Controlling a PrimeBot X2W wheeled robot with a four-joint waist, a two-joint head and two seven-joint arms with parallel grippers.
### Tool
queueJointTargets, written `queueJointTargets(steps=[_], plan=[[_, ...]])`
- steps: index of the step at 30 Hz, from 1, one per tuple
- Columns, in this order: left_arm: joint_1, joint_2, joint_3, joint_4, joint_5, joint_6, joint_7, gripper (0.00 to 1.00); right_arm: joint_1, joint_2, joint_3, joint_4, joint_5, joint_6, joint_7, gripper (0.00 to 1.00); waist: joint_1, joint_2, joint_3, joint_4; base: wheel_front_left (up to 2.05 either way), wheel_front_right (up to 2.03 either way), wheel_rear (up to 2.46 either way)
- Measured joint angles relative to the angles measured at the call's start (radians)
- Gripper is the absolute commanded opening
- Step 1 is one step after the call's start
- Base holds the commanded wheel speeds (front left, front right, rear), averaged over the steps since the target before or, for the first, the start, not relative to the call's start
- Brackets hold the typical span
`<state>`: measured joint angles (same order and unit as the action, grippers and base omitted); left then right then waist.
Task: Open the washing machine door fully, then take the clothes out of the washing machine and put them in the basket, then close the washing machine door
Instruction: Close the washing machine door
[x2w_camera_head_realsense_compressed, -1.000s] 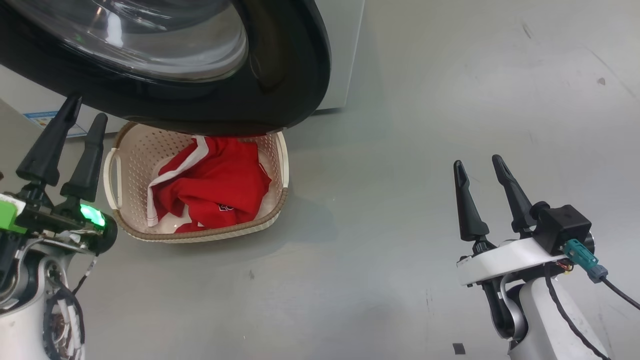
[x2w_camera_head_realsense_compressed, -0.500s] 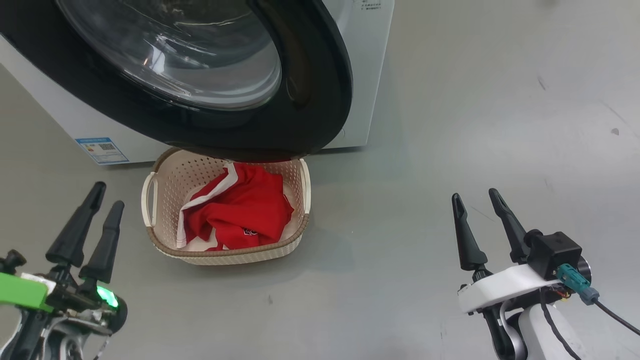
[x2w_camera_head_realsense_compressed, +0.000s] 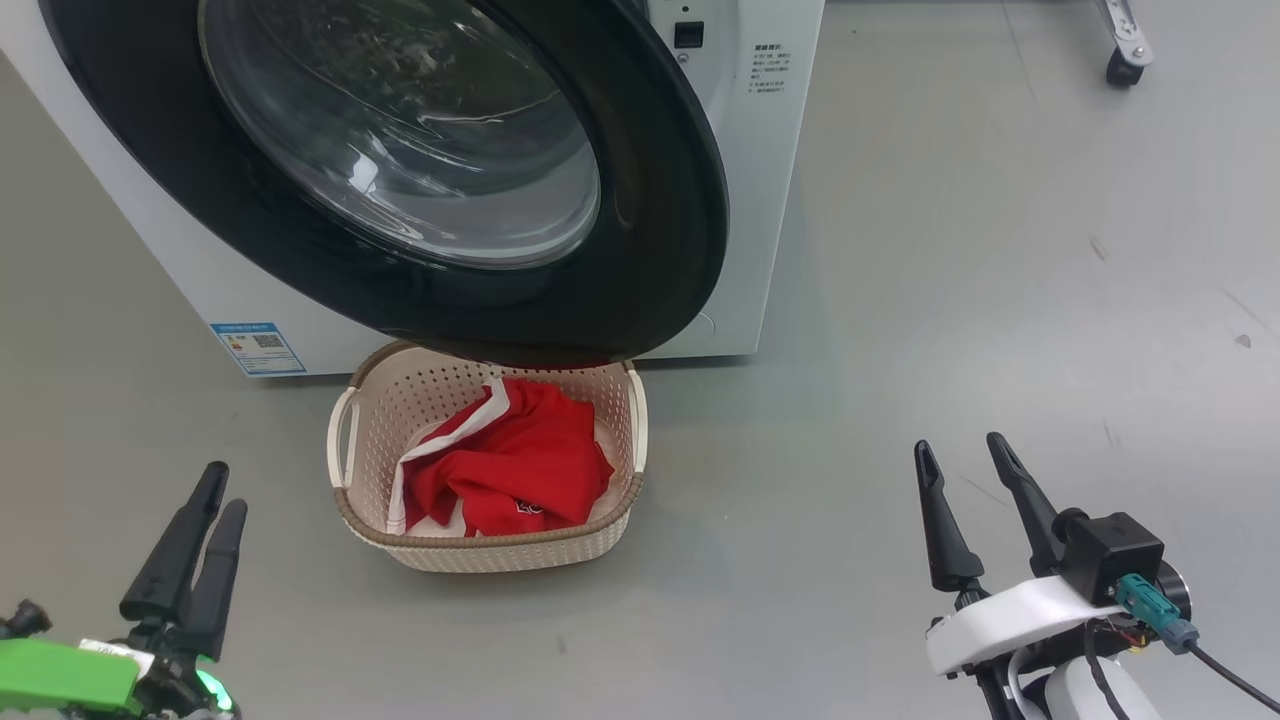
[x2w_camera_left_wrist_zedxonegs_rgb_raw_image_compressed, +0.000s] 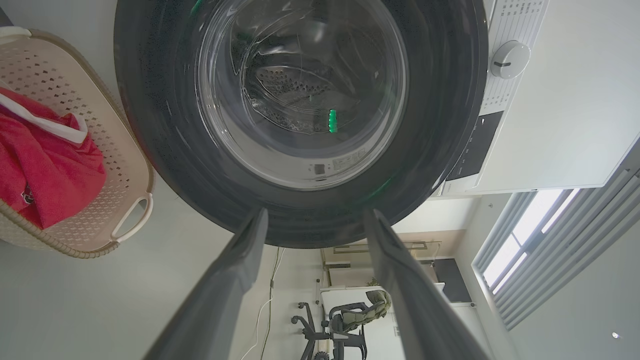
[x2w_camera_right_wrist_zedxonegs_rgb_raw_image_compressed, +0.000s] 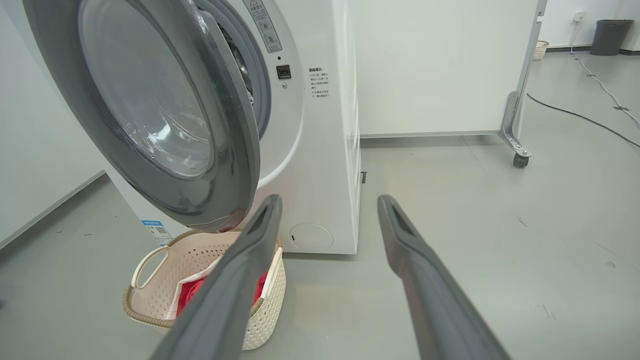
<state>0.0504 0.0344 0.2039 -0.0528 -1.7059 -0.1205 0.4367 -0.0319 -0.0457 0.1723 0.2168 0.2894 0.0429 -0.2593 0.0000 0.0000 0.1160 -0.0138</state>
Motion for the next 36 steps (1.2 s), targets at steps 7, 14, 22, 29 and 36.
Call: queueJointTargets(steps=[7,14,22,29,36], plan=[[0.033,0.001,-0.033,-0.057,0.039,0.000,-0.116,1.00,0.014,0.001,-0.004,-0.002,-0.001,0.000,0.000,1.00,0.0000,0.0000,-0.033,0.017,0.00,0.00,0.00],[0.035,0.002,-0.078,-0.198,0.307,0.000,-0.212,1.00,0.023,0.001,-0.004,-0.011,-0.003,0.000,0.000,1.00,0.0000,0.0000,-0.048,0.025,0.00,0.00,0.00],[0.034,0.080,-0.146,-0.304,0.650,0.000,-0.337,1.00,0.025,0.001,-0.009,-0.019,-0.010,0.000,0.000,1.00,0.0000,0.0000,-0.054,0.025,0.00,0.00,0.00],[0.084,0.140,-0.178,-0.280,0.987,-0.001,-0.440,1.00,0.029,0.001,-0.016,-0.030,-0.021,0.000,0.000,1.00,0.0000,0.0000,-0.061,0.026,0.00,0.00,0.00],[0.135,0.142,-0.225,-0.234,1.180,0.046,-0.494,1.00,0.048,0.002,-0.023,-0.034,-0.030,0.000,0.000,1.00,0.0000,0.0000,-0.068,0.026,0.00,0.00,0.00]])
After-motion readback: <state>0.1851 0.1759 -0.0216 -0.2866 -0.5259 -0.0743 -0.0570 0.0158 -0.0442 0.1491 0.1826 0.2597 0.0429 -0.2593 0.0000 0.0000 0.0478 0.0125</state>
